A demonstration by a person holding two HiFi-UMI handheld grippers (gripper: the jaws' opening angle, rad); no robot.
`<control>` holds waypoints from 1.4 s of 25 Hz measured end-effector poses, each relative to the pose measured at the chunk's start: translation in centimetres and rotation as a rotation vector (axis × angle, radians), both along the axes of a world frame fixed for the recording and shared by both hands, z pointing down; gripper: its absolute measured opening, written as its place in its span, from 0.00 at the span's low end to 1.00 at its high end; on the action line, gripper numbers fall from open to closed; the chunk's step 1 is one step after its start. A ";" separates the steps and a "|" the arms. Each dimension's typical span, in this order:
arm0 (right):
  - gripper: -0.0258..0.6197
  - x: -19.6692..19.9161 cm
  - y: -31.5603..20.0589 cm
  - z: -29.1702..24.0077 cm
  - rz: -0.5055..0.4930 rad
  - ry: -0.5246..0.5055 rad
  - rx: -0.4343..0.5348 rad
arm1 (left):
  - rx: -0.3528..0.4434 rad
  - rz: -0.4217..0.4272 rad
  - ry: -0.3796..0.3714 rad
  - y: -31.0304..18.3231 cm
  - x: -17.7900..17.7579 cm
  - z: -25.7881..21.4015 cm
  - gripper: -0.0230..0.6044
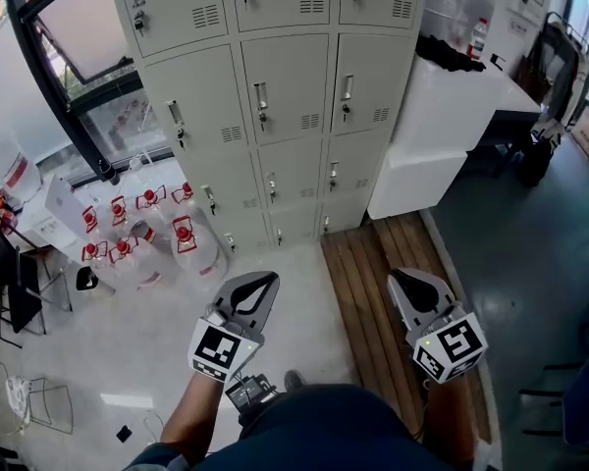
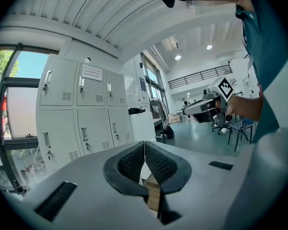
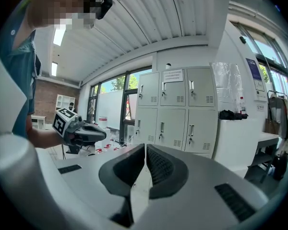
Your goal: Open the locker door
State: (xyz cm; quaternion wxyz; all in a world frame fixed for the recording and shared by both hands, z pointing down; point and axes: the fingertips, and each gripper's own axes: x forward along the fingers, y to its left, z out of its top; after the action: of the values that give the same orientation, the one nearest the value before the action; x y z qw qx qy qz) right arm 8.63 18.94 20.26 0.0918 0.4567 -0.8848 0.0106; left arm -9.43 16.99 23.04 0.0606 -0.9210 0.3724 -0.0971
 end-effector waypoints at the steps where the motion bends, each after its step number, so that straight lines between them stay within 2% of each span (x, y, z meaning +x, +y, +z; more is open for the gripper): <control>1: 0.10 -0.8 -0.2 0.0 0.000 0.005 -0.002 | 0.001 0.004 0.004 -0.2 -0.7 0.1 0.07; 4: 0.10 -2.8 -0.7 0.1 -0.005 0.020 -0.009 | 0.005 0.000 0.020 -0.6 -2.7 0.3 0.06; 10: 0.10 -6.0 -2.6 -0.7 -0.040 0.057 -0.006 | -0.013 -0.062 0.042 -1.5 -6.9 1.1 0.06; 17: 0.10 -9.3 -7.2 -0.8 -0.124 0.051 0.010 | -0.008 -0.166 0.049 -2.5 -11.0 1.0 0.06; 20: 0.10 -10.8 -8.9 -1.1 -0.168 0.039 0.009 | -0.032 -0.222 0.040 -3.1 -12.5 1.3 0.07; 26: 0.10 -10.9 -12.8 -0.6 -0.228 0.038 0.004 | -0.056 -0.275 0.022 -5.4 -12.4 2.2 0.06; 32: 0.10 -9.5 -17.0 0.1 -0.248 0.029 -0.012 | -0.063 -0.305 0.031 -8.4 -10.8 2.5 0.06; 35: 0.10 -8.8 -19.4 -0.2 -0.285 0.032 -0.003 | -0.077 -0.333 0.005 -10.5 -10.2 2.9 0.07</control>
State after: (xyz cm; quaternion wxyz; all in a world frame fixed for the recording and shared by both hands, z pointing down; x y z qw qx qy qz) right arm -0.20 -0.50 20.03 0.1070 0.3266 -0.9390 -0.0087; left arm -19.63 6.52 25.97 0.0074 -0.8484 0.5161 -0.1177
